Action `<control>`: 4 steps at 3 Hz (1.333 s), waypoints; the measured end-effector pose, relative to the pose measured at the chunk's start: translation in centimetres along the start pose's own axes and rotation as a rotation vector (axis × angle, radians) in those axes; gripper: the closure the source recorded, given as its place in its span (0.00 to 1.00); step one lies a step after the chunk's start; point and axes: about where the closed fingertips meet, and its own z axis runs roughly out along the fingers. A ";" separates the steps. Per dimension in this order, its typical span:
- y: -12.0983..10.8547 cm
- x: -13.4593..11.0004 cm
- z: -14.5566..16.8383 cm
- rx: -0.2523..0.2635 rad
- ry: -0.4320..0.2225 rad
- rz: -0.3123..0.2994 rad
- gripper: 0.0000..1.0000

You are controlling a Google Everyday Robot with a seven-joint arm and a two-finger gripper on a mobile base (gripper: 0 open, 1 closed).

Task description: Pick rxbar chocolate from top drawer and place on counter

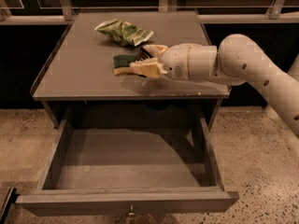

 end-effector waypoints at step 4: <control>0.0 0.0 0.0 0.000 0.000 0.000 0.00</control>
Offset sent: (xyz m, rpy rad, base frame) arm 0.0000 0.0001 0.0000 0.0000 0.0000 0.0002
